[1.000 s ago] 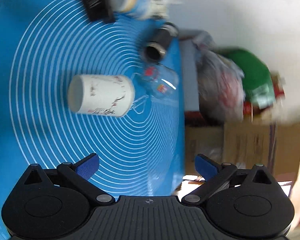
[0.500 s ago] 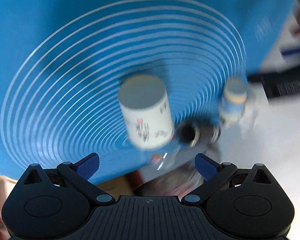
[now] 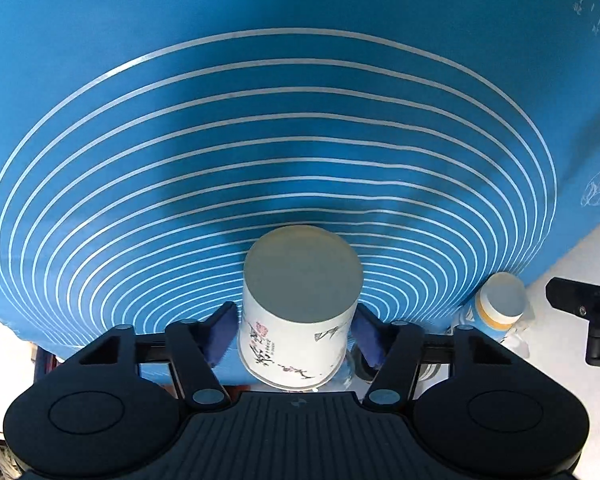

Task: Flip cup upside down
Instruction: 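Rotate the cup with the right gripper so its rim faces down, lower it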

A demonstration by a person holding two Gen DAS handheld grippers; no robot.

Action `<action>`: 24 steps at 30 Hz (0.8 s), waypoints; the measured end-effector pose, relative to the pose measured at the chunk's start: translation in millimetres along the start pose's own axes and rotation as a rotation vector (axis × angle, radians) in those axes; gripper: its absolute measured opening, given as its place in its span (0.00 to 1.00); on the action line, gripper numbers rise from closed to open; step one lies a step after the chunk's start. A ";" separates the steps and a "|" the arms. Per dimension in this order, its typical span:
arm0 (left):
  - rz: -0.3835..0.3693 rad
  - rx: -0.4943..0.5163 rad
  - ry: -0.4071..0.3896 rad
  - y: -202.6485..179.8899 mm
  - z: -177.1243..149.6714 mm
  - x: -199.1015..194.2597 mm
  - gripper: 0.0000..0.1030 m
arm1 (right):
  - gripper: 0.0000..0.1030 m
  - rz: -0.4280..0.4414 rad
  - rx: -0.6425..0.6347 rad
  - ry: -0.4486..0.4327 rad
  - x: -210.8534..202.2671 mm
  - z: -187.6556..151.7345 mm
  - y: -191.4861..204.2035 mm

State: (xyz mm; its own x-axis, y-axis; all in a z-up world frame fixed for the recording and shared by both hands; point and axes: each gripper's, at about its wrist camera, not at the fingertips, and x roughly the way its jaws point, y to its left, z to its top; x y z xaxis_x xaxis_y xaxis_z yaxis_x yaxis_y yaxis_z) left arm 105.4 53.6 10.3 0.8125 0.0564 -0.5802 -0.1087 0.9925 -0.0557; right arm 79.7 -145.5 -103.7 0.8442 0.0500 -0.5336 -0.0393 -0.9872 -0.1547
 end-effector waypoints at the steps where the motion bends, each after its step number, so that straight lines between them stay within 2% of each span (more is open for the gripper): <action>1: 0.001 0.003 -0.001 -0.7 -0.2 -0.5 0.91 | 0.55 0.003 0.007 -0.006 0.0 0.2 0.1; 6: 0.008 0.006 -0.007 -1.0 -1.1 -0.6 0.91 | 0.53 -0.022 0.074 -0.022 -10.8 -12.1 -1.2; 12: 0.011 0.002 0.010 -3.5 -2.4 2.4 0.91 | 0.51 0.001 0.335 -0.012 -16.9 -29.9 -12.9; 15: 0.001 -0.004 0.012 -4.9 -2.9 2.2 0.91 | 0.51 0.021 0.618 -0.024 -23.9 -50.8 -27.1; 19: -0.007 0.006 0.013 -9.9 -4.6 2.1 0.91 | 0.52 0.062 1.137 -0.074 -36.7 -99.7 -39.5; 22: -0.014 0.019 0.022 -13.8 -5.9 3.1 0.91 | 0.52 0.092 1.508 -0.143 -44.2 -134.3 -27.8; 24: -0.021 0.019 0.024 -15.6 -6.3 3.4 0.91 | 0.52 0.114 1.703 -0.195 -42.8 -147.5 -15.6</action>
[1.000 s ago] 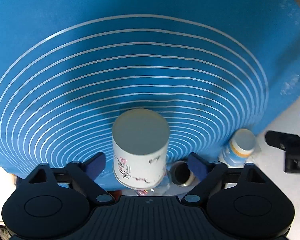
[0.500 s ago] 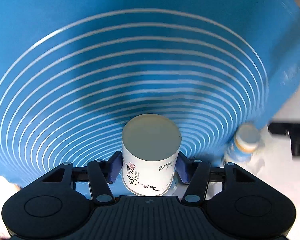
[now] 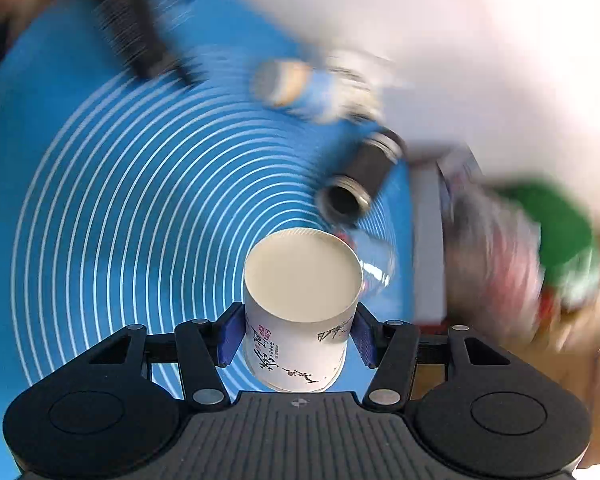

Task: Flip cup upside down
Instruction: 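Rotate the cup with the right gripper so its rim faces down, lower it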

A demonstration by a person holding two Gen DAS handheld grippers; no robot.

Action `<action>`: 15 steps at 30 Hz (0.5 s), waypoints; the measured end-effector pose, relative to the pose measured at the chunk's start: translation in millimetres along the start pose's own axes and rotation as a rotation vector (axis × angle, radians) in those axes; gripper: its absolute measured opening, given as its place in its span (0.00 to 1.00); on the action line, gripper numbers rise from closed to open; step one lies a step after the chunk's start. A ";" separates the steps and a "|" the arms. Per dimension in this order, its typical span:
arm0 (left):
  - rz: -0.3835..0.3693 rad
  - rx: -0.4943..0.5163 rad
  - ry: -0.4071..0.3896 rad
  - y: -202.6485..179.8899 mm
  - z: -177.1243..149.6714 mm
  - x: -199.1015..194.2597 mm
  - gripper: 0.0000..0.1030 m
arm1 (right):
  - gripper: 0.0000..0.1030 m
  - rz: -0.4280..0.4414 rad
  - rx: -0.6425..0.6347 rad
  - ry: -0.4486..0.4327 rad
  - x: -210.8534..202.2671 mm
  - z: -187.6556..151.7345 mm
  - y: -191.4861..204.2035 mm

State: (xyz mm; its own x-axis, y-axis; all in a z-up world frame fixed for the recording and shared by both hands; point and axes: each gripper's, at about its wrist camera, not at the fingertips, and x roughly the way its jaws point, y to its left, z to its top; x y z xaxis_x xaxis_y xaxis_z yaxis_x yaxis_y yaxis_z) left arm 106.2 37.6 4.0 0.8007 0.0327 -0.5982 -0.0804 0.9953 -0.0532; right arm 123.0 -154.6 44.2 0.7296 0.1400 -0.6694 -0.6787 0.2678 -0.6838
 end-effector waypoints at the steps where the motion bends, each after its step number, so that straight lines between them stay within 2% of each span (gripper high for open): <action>1: -0.001 0.003 0.000 -1.3 -0.5 -0.2 0.91 | 0.52 0.016 0.094 -0.027 0.2 -6.9 -5.0; 5: -0.006 0.011 -0.003 -4.8 -2.4 -1.4 0.91 | 0.52 0.073 0.442 -0.109 6.0 -38.8 -14.6; 9: -0.016 0.005 -0.011 -6.9 -2.9 -1.6 0.91 | 0.52 0.108 0.731 -0.129 28.7 -62.0 -17.9; 15: -0.010 0.030 -0.010 -18.4 -4.0 2.0 0.91 | 0.53 0.088 0.951 -0.122 51.0 -84.0 -19.5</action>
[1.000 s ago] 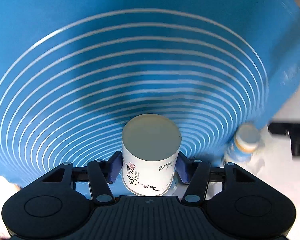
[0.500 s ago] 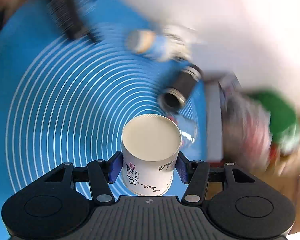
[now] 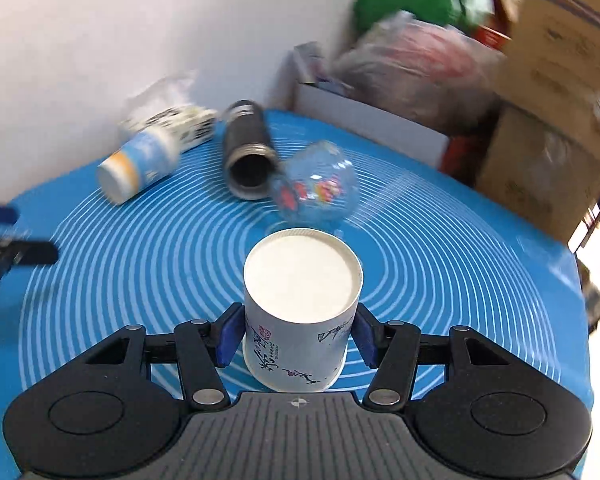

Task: Flip cup upside down
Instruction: 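Rotate the cup with the right gripper so its rim faces down, lower it, then set the cup rim-down on the mat and open the right gripper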

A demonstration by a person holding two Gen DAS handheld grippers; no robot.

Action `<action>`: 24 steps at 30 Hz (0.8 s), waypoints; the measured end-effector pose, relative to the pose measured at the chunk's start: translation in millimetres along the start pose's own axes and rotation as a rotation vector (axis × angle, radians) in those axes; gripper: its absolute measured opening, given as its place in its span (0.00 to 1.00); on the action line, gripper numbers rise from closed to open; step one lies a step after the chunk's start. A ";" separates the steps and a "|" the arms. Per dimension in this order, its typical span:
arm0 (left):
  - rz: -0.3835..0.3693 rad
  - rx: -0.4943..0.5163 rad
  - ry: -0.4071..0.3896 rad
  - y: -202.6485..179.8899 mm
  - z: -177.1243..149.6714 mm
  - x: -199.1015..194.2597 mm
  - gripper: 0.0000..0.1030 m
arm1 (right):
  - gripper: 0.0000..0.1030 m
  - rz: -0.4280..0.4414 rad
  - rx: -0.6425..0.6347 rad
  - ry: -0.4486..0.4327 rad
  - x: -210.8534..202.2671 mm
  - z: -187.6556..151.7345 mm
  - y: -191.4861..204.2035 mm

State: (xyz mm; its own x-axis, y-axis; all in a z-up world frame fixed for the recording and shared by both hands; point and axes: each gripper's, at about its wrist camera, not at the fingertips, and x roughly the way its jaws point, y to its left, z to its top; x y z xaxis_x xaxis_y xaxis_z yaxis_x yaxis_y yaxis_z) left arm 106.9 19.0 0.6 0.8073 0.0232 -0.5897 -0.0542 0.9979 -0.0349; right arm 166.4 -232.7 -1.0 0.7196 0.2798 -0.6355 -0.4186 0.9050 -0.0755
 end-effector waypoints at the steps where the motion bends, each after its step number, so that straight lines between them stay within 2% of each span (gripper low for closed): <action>1: -0.001 0.006 0.001 -2.5 -0.3 0.3 0.91 | 0.53 -0.007 0.019 0.004 4.6 0.0 -0.8; 6: 0.002 0.025 0.006 -9.5 -1.5 2.3 0.91 | 0.54 -0.028 0.061 0.007 8.3 -1.1 -3.6; 10: 0.000 0.034 0.014 -12.5 -2.2 3.8 0.91 | 0.64 -0.053 0.060 0.003 11.2 -2.5 -1.9; 13: -0.006 0.031 0.018 -15.2 -3.5 3.3 0.91 | 0.76 -0.081 0.057 -0.004 9.4 -5.0 0.3; 15: -0.002 0.035 0.030 -17.5 -3.9 3.9 0.91 | 0.81 -0.094 0.065 -0.016 1.8 -6.8 0.5; 17: -0.003 0.048 0.030 -20.7 -3.5 1.3 0.91 | 1.00 -0.100 0.097 -0.025 -9.4 -8.3 -1.7; 24: -0.031 0.095 -0.012 -33.3 -3.0 -29.9 0.91 | 1.00 -0.093 0.228 -0.036 -65.3 -18.9 -3.6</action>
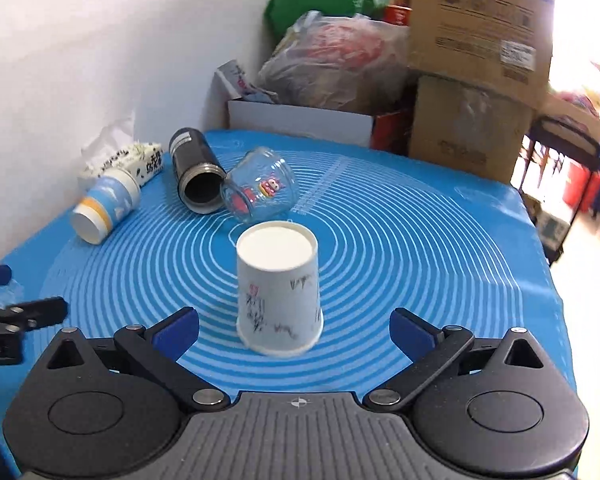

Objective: Flip cup upside down

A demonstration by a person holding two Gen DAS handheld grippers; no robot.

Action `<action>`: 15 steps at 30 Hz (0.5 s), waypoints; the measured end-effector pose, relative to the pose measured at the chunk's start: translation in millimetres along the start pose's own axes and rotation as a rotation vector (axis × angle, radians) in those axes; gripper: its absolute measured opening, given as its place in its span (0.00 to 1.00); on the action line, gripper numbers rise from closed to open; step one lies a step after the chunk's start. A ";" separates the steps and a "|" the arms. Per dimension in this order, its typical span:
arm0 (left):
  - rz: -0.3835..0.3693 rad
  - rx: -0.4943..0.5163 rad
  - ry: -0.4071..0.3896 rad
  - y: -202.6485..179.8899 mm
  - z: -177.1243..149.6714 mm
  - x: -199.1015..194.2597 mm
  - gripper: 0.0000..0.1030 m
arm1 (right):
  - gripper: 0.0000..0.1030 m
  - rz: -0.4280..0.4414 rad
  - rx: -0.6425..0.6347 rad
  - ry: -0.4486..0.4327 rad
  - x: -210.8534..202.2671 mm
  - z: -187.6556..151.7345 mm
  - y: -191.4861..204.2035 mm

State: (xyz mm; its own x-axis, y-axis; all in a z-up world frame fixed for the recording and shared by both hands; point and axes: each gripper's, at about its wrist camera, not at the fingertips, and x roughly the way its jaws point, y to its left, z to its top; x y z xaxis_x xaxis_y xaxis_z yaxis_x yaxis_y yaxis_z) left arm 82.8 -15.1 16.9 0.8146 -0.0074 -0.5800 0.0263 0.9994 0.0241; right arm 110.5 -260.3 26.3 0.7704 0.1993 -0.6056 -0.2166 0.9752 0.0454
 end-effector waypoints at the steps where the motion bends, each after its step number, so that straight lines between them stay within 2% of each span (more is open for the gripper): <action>1: -0.013 0.001 0.002 -1.6 -1.1 -5.4 0.91 | 1.00 -0.007 0.018 -0.003 -9.4 -2.6 0.2; 8: -0.040 0.037 -0.014 -17.0 -12.0 -36.7 0.91 | 1.00 -0.057 0.113 -0.085 -69.0 -35.8 9.4; 15: -0.033 0.051 0.007 -21.8 -32.3 -53.7 0.91 | 1.00 -0.099 0.146 -0.148 -104.0 -77.2 26.5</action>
State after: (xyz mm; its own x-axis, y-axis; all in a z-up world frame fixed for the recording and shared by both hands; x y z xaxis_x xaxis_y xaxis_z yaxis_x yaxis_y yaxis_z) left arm 19.8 -35.4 21.3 0.8088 -0.0402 -0.5867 0.0832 0.9955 0.0464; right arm -21.7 -262.6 29.1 0.8657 0.1039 -0.4897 -0.0551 0.9921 0.1130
